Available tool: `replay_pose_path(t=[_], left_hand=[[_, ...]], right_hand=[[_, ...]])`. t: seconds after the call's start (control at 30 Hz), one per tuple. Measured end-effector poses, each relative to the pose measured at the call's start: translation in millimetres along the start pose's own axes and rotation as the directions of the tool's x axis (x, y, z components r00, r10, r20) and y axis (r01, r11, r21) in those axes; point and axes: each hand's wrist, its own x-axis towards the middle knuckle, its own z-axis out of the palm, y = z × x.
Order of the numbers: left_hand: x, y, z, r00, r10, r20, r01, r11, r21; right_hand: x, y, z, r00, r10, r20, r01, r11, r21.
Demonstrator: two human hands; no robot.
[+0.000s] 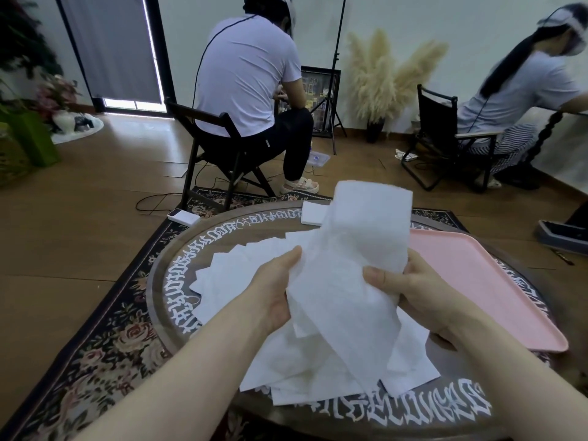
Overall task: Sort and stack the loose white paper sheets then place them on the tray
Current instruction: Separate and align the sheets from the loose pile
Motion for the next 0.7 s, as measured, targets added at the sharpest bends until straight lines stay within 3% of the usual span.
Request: replay_pose_path(t=[0.2,0.43,0.6,0.7], left_hand=[[-4,2,3,0.998,-0.057,-0.002,0.057,0.998,-0.002],[-7,2,4,0.995,0.044,0.088,-0.03,0.987,-0.157],[-9,5,7,0.988,0.148,-0.036,-0.153,0.965,-0.215],[-2,2,5,0.977,0.143,-0.161,-0.162,0.981,-0.111]], right_hand=[[-2,3,0,0.98,0.179,0.09,-0.159,0.967,-0.2],[-3,-1,-2,0.979,0.198,0.053,-0.181,0.956,-0.229],[-3,1,-3,0.978,0.208,-0.004,-0.202,0.949,-0.244],[-4,0,-2,0.985,0.171,-0.031,-0.173,0.959,-0.223]])
